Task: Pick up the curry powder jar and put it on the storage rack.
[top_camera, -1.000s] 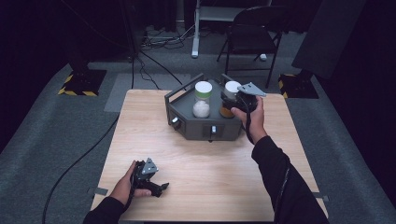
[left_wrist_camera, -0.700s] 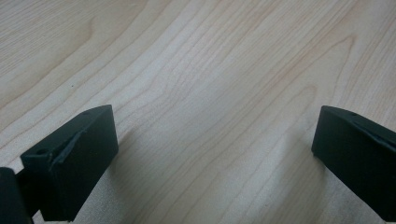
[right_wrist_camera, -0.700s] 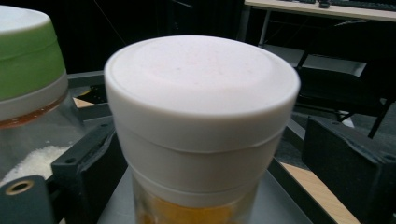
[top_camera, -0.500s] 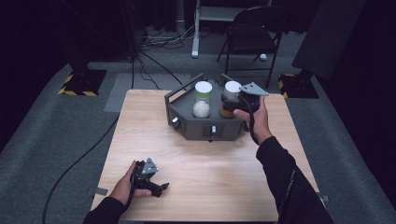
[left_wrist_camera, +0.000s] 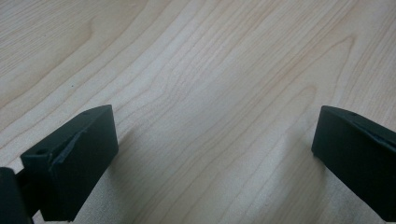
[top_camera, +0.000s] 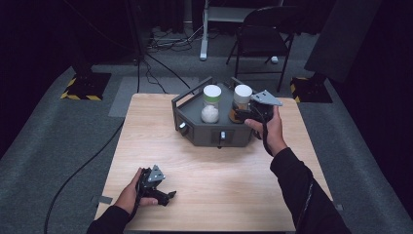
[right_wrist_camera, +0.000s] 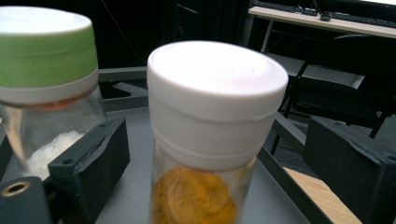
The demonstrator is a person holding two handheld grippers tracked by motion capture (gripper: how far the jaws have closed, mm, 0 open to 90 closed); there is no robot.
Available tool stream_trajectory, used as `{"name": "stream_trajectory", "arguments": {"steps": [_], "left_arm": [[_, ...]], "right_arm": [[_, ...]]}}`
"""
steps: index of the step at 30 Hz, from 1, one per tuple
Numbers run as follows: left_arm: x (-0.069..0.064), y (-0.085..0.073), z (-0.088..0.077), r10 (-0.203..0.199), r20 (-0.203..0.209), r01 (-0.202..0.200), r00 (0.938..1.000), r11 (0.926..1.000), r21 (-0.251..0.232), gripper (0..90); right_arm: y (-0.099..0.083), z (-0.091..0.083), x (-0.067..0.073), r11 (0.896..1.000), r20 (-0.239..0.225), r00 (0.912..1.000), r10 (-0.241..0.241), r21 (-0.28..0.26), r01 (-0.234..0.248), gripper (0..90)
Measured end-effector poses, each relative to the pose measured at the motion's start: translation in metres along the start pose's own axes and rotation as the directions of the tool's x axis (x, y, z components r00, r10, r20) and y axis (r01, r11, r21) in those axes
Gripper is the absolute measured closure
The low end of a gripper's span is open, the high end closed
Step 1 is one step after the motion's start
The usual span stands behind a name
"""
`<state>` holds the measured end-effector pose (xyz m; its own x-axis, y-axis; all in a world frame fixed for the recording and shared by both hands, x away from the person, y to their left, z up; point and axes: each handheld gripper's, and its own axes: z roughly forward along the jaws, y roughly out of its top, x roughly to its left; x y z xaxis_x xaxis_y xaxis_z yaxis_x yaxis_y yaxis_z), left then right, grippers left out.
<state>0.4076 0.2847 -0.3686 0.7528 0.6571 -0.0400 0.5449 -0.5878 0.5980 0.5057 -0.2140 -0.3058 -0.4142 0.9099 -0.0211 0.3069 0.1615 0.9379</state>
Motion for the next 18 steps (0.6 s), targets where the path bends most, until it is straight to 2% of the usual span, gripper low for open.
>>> {"name": "stream_trajectory", "arguments": {"steps": [5,9,18], "left_arm": [[0.0,0.0,0.0,0.0,0.0,0.0,1.0,1.0,0.0,0.3],[0.0,0.0,0.0,0.0,0.0,0.0,1.0,1.0,0.0,0.3],[0.0,0.0,0.0,0.0,0.0,0.0,1.0,1.0,0.0,0.3]], "right_arm": [[-0.006,-0.004,0.001,1.0,-0.007,0.9999,-0.009,-0.004,0.008,7.1],[-0.012,-0.009,0.003,0.999,-0.015,0.9992,-0.036,-0.005,0.036,7.1],[-0.025,-0.021,0.0,0.998,-0.06,0.9969,-0.05,-0.033,0.048,6.4]]}}
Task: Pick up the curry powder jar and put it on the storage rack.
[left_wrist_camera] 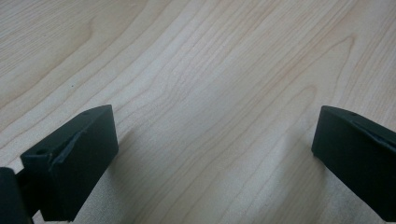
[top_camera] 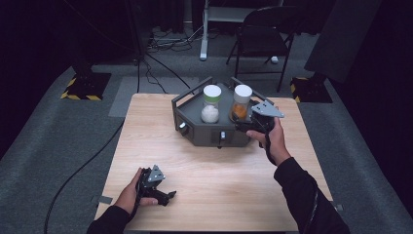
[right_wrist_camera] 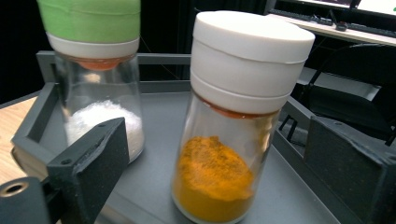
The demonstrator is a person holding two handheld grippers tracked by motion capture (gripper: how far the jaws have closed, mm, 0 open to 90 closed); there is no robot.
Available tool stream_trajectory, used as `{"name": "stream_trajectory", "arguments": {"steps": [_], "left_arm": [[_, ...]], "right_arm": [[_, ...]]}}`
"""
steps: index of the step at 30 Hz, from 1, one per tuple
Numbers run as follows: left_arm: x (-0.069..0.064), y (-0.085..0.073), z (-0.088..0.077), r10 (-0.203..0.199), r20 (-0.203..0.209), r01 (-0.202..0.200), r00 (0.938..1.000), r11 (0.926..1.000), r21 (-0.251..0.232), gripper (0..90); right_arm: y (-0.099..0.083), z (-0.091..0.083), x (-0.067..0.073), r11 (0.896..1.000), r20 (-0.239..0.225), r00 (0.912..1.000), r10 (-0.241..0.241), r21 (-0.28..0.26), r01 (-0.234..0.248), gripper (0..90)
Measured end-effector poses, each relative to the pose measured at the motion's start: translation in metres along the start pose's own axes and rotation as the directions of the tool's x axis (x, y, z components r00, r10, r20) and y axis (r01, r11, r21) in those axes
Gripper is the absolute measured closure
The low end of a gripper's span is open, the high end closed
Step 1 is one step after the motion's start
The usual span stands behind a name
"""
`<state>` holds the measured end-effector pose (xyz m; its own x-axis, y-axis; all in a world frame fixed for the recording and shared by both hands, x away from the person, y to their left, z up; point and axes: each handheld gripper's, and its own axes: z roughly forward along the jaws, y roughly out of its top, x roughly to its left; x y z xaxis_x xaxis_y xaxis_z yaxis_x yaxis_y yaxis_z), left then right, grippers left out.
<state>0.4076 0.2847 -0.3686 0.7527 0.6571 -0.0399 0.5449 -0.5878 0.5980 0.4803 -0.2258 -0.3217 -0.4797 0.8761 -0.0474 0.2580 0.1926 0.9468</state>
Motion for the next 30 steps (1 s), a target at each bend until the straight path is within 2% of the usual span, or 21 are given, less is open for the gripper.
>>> {"name": "stream_trajectory", "arguments": {"steps": [12,18,22,30], "left_arm": [[0.0,0.0,0.0,0.0,0.0,0.0,1.0,1.0,0.0,0.3],[0.0,0.0,0.0,-0.001,0.0,0.001,1.0,1.0,0.001,0.3],[0.0,0.0,0.0,-0.001,0.0,0.001,1.0,1.0,-0.001,0.3],[0.0,0.0,0.0,-0.002,0.0,0.002,1.0,1.0,0.0,0.3]], "right_arm": [[-0.022,-0.017,0.016,0.996,-0.04,0.9951,-0.09,-0.015,0.09,5.5],[-0.033,-0.024,0.022,0.995,-0.071,0.9921,-0.103,-0.016,0.102,5.3],[-0.038,-0.027,0.022,0.996,-0.096,0.9911,-0.093,-0.01,0.092,4.9],[-0.054,-0.033,0.027,0.991,-0.132,0.982,-0.135,0.007,0.137,3.2]]}}
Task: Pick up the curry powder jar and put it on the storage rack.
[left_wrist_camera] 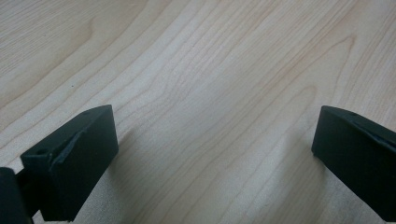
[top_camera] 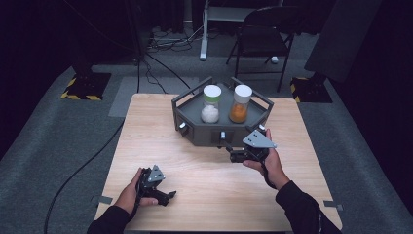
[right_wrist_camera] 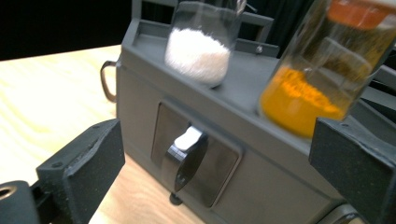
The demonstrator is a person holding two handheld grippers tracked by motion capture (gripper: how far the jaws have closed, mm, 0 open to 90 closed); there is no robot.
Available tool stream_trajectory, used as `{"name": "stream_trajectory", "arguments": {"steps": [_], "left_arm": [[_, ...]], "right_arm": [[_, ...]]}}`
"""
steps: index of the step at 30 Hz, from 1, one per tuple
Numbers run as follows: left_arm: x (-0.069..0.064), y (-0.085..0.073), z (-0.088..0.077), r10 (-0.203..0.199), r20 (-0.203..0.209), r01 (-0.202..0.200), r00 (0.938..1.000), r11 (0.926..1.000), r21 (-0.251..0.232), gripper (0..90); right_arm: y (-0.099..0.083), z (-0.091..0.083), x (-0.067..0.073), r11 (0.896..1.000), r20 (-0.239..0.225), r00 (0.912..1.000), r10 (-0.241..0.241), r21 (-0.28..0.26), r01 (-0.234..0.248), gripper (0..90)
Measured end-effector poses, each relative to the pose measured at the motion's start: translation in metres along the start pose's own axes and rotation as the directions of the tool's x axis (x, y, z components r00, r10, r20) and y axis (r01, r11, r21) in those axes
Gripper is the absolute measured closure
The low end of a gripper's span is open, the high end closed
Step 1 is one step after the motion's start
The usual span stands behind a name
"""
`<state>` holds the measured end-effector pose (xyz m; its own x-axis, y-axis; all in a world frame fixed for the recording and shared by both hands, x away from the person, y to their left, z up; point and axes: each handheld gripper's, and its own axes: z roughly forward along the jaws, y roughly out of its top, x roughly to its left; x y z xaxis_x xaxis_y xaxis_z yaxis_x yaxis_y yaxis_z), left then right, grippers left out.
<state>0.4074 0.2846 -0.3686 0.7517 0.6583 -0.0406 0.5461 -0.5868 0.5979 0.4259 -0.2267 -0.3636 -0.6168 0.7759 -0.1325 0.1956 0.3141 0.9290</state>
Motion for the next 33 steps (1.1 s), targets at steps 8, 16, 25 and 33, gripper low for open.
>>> {"name": "stream_trajectory", "arguments": {"steps": [8,16,25,33], "left_arm": [[0.0,0.0,0.0,0.001,0.0,-0.001,1.0,1.0,-0.001,0.3],[0.0,0.0,0.0,0.001,0.0,-0.001,1.0,1.0,0.0,0.3],[0.0,0.0,0.0,0.001,0.0,-0.001,1.0,1.0,-0.001,0.3],[0.0,0.0,0.0,0.0,0.0,0.0,1.0,1.0,0.0,0.3]], "right_arm": [[-0.013,-0.001,0.004,0.999,-0.031,0.9992,-0.024,0.041,0.025,2.8],[-0.02,-0.005,0.007,0.997,-0.063,0.9978,-0.021,0.069,0.026,2.8],[-0.032,-0.005,0.01,0.994,-0.094,0.995,-0.035,0.096,0.044,2.8],[-0.042,-0.012,0.008,0.99,-0.137,0.9897,-0.039,0.13,0.057,2.8]]}}
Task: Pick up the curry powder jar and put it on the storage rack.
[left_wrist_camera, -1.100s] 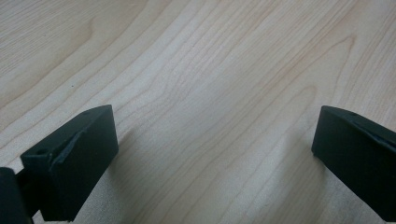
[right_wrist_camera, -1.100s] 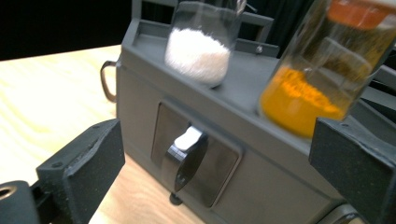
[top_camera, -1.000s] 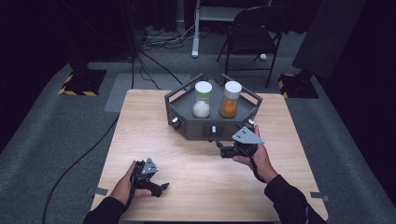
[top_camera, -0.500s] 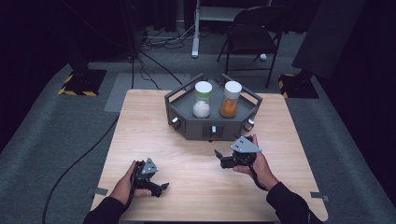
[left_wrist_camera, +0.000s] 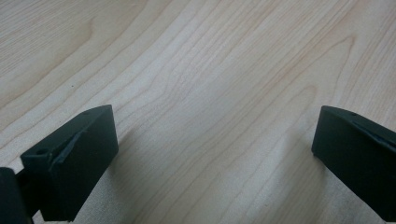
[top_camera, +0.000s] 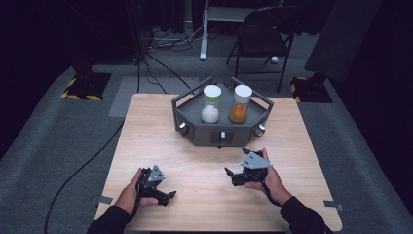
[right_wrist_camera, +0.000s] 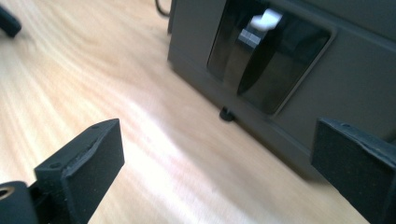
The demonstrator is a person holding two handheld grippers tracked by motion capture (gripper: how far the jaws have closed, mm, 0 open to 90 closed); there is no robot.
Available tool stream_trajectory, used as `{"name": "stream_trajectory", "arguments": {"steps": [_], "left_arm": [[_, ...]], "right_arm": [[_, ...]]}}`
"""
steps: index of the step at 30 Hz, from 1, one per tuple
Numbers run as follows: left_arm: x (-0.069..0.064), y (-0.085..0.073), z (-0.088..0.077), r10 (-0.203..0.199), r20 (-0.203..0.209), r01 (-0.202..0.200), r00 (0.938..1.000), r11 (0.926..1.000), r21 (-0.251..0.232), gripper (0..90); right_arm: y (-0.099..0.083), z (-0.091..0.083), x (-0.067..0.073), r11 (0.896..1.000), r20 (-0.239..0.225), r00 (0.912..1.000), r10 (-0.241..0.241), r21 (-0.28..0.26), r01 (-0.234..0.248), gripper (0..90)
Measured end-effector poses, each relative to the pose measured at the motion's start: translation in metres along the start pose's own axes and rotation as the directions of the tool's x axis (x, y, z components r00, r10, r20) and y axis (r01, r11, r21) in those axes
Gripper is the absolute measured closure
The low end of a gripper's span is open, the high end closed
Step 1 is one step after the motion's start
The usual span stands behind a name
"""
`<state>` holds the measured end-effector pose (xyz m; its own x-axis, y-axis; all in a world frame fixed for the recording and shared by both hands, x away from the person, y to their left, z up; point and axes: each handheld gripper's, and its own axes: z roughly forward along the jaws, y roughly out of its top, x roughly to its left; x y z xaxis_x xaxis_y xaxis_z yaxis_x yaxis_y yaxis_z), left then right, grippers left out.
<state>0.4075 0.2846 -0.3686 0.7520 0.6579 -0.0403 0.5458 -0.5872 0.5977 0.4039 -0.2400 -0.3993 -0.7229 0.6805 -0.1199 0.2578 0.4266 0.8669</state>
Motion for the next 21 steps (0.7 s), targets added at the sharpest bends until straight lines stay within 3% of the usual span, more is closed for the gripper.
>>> {"name": "stream_trajectory", "arguments": {"steps": [16,21], "left_arm": [[0.0,0.0,0.0,0.0,0.0,0.0,1.0,1.0,0.0,0.3],[0.0,0.0,0.0,0.001,0.001,-0.001,1.0,1.0,-0.001,0.3]], "right_arm": [[-0.014,-0.016,-0.013,0.994,-0.063,0.998,-0.008,0.106,0.015,2.5],[-0.02,-0.023,-0.024,0.989,-0.086,0.9962,0.014,0.146,-0.002,2.5]]}}
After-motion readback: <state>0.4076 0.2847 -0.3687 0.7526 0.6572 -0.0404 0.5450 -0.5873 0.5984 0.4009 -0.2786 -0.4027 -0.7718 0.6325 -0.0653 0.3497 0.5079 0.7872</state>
